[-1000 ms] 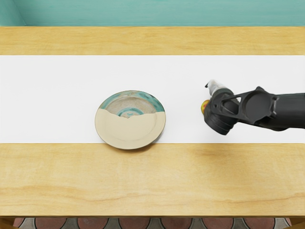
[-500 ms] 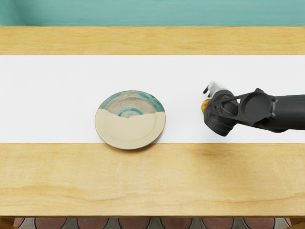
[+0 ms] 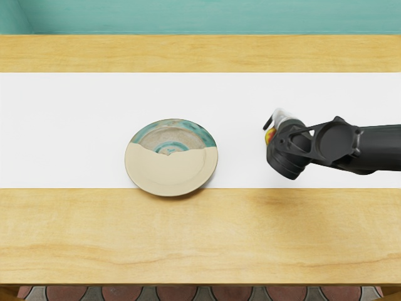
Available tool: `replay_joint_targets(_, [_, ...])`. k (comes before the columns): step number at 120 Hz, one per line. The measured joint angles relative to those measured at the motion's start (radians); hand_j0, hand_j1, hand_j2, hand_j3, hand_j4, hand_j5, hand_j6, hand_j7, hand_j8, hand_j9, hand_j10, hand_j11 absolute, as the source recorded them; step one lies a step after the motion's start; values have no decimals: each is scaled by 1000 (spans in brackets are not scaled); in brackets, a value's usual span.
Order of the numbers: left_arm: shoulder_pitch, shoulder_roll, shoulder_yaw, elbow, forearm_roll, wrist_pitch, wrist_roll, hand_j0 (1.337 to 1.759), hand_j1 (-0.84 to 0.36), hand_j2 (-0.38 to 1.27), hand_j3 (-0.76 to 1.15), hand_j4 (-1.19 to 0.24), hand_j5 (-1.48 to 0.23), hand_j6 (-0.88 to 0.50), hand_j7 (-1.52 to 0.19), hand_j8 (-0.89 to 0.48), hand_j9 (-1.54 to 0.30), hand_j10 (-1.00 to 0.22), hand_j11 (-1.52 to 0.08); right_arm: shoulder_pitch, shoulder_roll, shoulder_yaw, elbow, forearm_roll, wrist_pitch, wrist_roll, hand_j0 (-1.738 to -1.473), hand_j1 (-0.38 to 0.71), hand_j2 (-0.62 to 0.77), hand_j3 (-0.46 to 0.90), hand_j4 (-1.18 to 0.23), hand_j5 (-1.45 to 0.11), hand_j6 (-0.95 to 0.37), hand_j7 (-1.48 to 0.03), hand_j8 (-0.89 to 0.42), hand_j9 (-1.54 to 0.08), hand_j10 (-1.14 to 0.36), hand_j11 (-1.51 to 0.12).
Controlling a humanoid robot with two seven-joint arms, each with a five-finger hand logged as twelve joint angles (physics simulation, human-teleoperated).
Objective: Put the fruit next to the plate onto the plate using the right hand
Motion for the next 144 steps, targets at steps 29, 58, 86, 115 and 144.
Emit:
replay_joint_targets(29, [0, 0, 0, 0, 0, 0, 0, 1658, 73, 46, 0, -230, -299, -230, -299, -230, -299, -230, -299, 7, -6, 2, 7, -2, 2, 2, -1653, 270, 152, 0, -679, -893, -437, -887, -389, -857, -606, -893])
replay_joint_targets(58, [0, 0, 0, 0, 0, 0, 0, 1658, 73, 46, 0, -230, -299, -230, -299, -230, -299, -230, -299, 49, -61, 10, 64, 20, 4, 3, -1650, 215, 225, 0, -761, -1009, -517, -999, -415, -1012, -661, -1028])
replay_joint_targets(86, [0, 0, 0, 0, 0, 0, 0, 1658, 73, 47, 0, -230, -299, -230, -299, -230, -299, -230, -299, 104, -208, 151, 146, 61, 31, 2, -1649, 189, 157, -1, -799, -1064, -504, -1050, -400, -1076, -654, -1076])
replay_joint_targets(115, [0, 0, 0, 0, 0, 0, 0, 1658, 73, 47, 0, -230, -299, -230, -299, -230, -299, -230, -299, 98, -275, 369, 218, 72, 286, 2, -1650, 271, 327, 0, -800, -1109, -442, -1069, -345, -1103, -619, -1105])
replay_joint_targets(144, [0, 0, 0, 0, 0, 0, 0, 1658, 73, 46, 0, -230, -299, -230, -299, -230, -299, -230, -299, 104, -134, 465, 251, 75, 333, 2, -1649, 264, 298, 0, -802, -1133, -439, -1079, -344, -1115, -610, -1109])
